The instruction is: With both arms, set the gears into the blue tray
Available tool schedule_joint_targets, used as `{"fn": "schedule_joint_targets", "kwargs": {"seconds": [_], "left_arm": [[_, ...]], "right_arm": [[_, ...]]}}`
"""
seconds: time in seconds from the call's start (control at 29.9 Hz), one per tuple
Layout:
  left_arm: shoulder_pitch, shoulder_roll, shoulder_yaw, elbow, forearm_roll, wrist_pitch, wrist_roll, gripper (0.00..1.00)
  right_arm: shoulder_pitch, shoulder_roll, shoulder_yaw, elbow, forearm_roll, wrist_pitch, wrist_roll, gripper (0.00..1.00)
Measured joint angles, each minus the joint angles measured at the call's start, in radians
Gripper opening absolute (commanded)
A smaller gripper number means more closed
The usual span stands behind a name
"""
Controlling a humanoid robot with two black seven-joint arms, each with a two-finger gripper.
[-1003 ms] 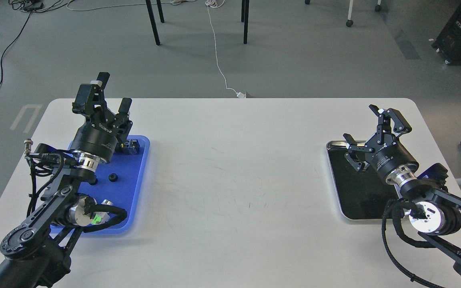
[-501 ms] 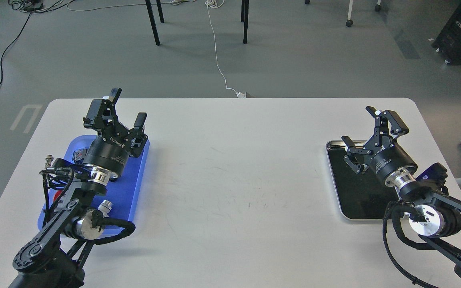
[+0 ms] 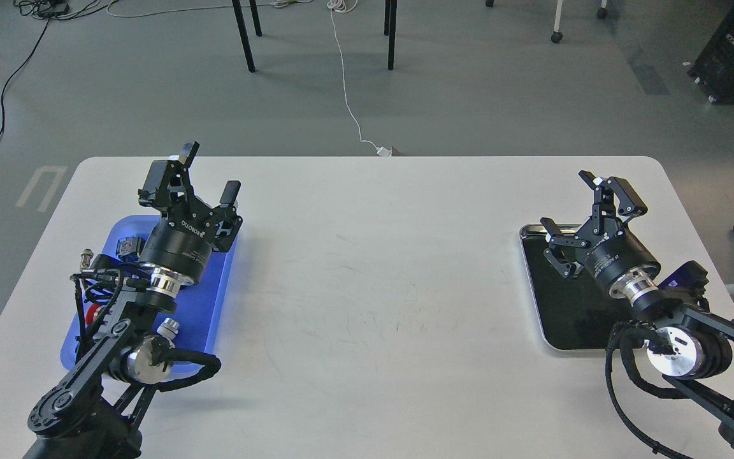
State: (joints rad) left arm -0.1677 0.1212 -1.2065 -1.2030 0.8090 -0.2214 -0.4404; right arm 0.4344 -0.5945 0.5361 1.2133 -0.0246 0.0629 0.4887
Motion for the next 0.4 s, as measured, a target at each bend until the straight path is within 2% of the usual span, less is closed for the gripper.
{"fn": "schedule_joint_targets", "kwargs": {"seconds": [0.1,0.4], "left_arm": [[-0.001,-0.009,0.001,0.000,0.000,-0.003,0.022,0.98],[0.005,-0.017,0.000,-0.002,-0.110,-0.011,0.140,0.98]], "right_arm": [[0.000,0.000,-0.002,0.000,0.000,0.000,0.000,0.99],[0.000,-0.002,-0.001,0.004,0.000,0.000,0.000,0.99]]}}
